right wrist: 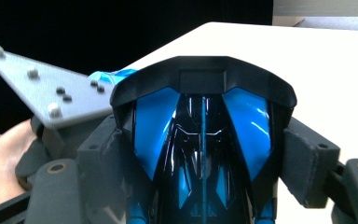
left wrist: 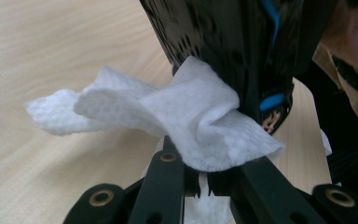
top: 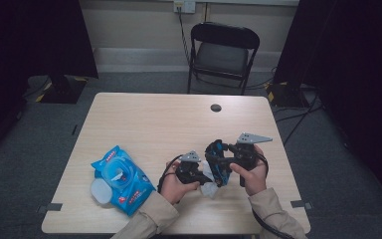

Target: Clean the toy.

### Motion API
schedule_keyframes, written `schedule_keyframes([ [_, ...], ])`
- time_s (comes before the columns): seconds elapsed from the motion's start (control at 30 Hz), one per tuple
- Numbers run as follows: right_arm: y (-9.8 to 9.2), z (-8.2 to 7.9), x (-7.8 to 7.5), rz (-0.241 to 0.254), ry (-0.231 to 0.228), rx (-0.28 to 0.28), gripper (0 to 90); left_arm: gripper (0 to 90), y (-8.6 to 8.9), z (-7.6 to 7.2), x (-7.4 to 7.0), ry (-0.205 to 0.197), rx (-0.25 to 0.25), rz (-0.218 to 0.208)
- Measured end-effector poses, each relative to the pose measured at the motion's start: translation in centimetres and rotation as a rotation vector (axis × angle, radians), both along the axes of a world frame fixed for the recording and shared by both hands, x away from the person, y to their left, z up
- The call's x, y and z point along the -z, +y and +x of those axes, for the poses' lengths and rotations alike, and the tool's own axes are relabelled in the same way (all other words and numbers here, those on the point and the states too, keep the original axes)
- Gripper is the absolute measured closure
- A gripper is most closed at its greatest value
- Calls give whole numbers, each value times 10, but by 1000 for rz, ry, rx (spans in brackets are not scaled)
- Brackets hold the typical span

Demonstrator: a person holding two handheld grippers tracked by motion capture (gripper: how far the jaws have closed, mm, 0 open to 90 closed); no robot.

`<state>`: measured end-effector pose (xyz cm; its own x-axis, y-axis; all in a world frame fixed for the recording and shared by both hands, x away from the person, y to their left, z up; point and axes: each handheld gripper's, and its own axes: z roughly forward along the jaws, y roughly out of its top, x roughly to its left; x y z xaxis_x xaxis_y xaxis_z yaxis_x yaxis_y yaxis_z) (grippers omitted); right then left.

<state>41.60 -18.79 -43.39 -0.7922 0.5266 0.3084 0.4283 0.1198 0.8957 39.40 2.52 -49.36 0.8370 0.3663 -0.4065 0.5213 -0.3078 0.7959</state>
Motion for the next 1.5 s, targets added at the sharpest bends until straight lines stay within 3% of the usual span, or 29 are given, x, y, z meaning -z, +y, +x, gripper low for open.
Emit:
schedule_keyframes([
  [0.17,-2,1,-2,17,-4,0,255,855,-2,-3,4,5,17,13],
  [0.27,-4,0,-4,25,-6,2,255,856,4,-2,2,-1,0,11],
  [0.53,-6,0,-4,30,-7,-5,255,855,34,13,-26,-50,-93,-22],
  [0.73,-2,-2,-4,24,-7,-21,255,856,46,24,-41,-69,-142,-33],
  [1.27,1,-4,-4,16,-14,-40,255,855,40,40,-61,-97,-178,-49],
  [1.5,5,-5,-4,7,-13,-53,255,855,30,41,-61,-103,-164,-45],
])
